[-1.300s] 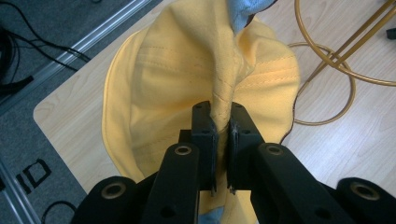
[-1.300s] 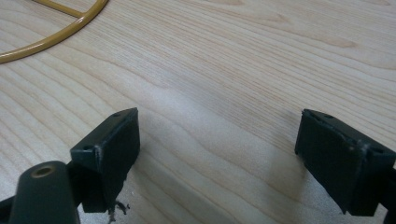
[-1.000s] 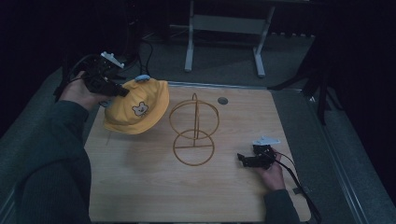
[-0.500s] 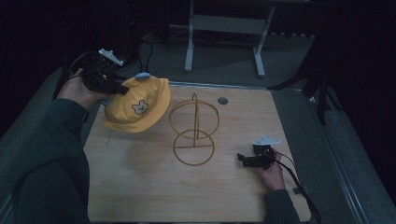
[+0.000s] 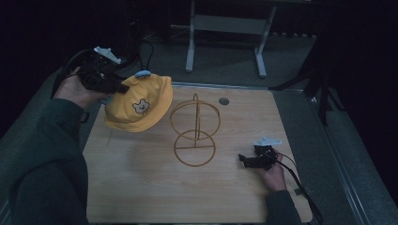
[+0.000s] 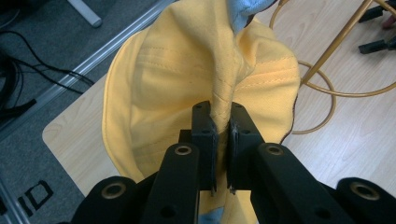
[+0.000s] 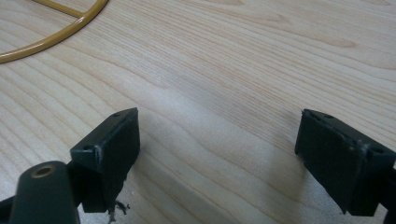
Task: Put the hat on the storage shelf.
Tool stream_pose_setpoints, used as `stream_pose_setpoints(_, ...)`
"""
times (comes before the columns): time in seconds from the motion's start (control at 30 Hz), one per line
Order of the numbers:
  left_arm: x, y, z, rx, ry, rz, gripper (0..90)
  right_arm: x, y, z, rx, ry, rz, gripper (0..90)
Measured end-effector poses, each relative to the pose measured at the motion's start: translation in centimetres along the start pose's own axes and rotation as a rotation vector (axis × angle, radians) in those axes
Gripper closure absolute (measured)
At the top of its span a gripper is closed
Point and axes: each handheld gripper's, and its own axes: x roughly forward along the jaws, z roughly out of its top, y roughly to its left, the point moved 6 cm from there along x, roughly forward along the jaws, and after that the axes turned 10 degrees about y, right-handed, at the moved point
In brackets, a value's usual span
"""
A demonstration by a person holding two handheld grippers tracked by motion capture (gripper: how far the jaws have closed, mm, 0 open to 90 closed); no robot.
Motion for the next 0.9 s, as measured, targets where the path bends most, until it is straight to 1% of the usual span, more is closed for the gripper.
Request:
stream_pose_setpoints(0.37, -0.6, -0.2, -0.2, 0.009, -0.016, -0.020, 83.7, 0.0, 0.0, 0.0, 0.000, 0.000, 0.000, 13.8)
stream_pose_setpoints(0.47, -0.8, -0.4, -0.2, 0.012, -0.035, -0.037, 83.8, 0.0, 0.0, 0.0, 0.000, 0.000, 0.000, 13.8)
stream_pose_setpoints(0.63, -0.9, -0.5, -0.1, 0.021, -0.040, -0.036, 83.8, 0.0, 0.0, 0.0, 0.000, 0.000, 0.000, 13.8)
stream_pose_setpoints(0.9, -1.5, -0.7, -0.1, 0.030, -0.065, -0.055, 83.8, 0.0, 0.0, 0.0, 0.000, 0.000, 0.000, 13.8)
